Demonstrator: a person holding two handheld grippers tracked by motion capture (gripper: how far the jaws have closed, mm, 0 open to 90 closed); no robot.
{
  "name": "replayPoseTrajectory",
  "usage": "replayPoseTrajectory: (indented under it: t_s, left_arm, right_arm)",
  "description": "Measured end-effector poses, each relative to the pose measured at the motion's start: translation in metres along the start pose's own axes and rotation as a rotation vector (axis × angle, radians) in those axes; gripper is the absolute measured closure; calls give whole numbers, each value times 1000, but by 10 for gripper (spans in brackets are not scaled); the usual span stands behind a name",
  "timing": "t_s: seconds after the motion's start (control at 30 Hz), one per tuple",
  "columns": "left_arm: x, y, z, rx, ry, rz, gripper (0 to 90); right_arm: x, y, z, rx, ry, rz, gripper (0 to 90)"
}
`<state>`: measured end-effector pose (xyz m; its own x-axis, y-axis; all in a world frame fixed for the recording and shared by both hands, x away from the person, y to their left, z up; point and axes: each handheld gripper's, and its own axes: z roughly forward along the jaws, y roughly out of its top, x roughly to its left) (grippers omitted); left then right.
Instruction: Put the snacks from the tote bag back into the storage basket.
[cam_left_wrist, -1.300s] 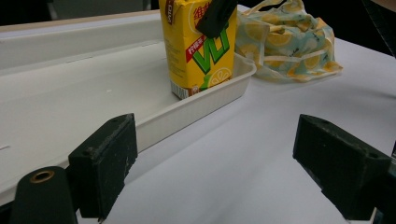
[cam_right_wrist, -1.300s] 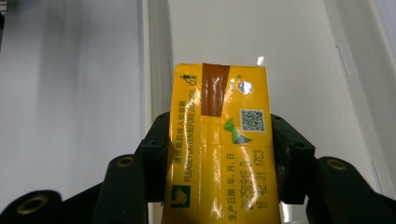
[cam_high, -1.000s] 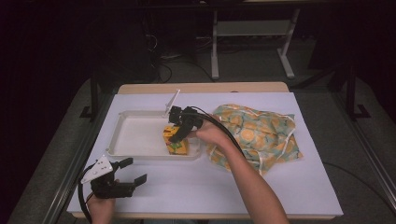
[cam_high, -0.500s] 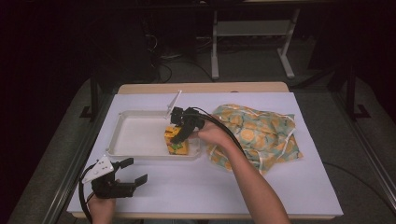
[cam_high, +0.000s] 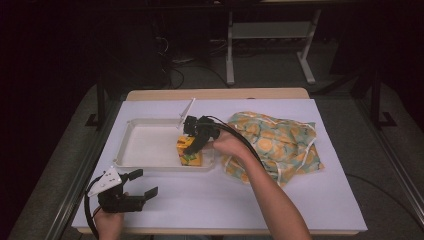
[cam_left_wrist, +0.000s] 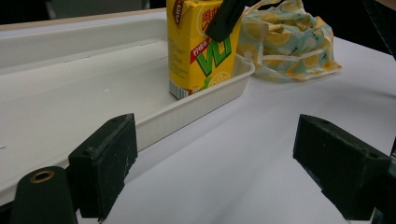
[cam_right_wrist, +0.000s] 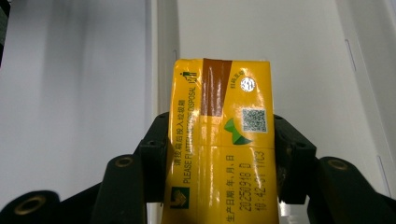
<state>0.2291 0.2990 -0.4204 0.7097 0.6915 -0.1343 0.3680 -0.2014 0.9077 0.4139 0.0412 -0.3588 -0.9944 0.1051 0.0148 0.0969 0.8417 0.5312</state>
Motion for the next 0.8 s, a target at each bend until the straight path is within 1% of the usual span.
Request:
replayPoseTrajectory:
  t_s: [0.03,0.27,0.5,0.8]
  left_arm:
    - [0,0,0,0,0,1,134]
    - [0,0,1,-2,0,0,134]
    - [-1,0,2,2,-2,-3,134]
    - [0,0,2,2,-2,-2,134]
  right_arm:
    - [1,0,0,-3,-1,-6,481]
    - [2,-1,0,0,-5,-9,479]
    - [7,0,0,11,-9,-23,475]
    - [11,0,1,13,-25,-34,472]
